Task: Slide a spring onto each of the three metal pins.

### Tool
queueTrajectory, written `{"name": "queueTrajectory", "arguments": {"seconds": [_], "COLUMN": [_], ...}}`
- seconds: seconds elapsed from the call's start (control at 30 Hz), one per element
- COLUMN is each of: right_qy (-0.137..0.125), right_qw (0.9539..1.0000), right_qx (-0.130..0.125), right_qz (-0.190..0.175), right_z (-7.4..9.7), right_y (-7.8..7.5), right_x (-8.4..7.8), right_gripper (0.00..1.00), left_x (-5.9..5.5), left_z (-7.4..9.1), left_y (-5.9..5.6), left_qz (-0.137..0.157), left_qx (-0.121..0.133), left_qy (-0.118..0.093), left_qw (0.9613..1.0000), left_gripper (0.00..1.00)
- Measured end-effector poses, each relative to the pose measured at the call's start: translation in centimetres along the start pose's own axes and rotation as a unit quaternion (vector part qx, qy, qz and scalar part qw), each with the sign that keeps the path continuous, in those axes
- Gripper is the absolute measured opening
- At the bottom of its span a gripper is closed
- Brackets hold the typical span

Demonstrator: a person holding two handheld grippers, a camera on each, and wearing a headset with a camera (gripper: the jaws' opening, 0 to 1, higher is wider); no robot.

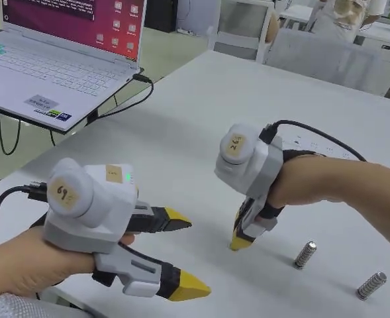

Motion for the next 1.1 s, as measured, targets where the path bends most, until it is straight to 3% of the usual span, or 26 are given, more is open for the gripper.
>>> {"name": "queueTrajectory", "arguments": {"seconds": [0.37,1.1], "right_qy": [-0.009,-0.04], "right_qw": [1.0,0.9984], "right_qx": [-0.003,-0.024], "right_qz": [0.0,-0.031], "right_z": [0.2,1.9], "right_y": [0.0,0.1], "right_x": [0.0,-1.9], "right_gripper": [0.19,0.29], "left_x": [0.0,-0.1], "left_z": [0.0,0.0], "left_y": [0.0,0.0], "left_qz": [0.0,0.002], "left_qx": [0.0,-0.002], "left_qy": [0.002,0.005], "left_qw": [1.0,1.0], "left_gripper": [0.56,0.56]}}
Point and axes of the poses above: the centre of the closed fingertips' face, and the gripper's own axes: z roughly backward along the fingers, y roughly to its left, x roughly out of its top, the point moved 8 cm from there along z, roughly backward along the fingers, and after that the axes turned 7 degrees about -y, right-handed, at the moved point
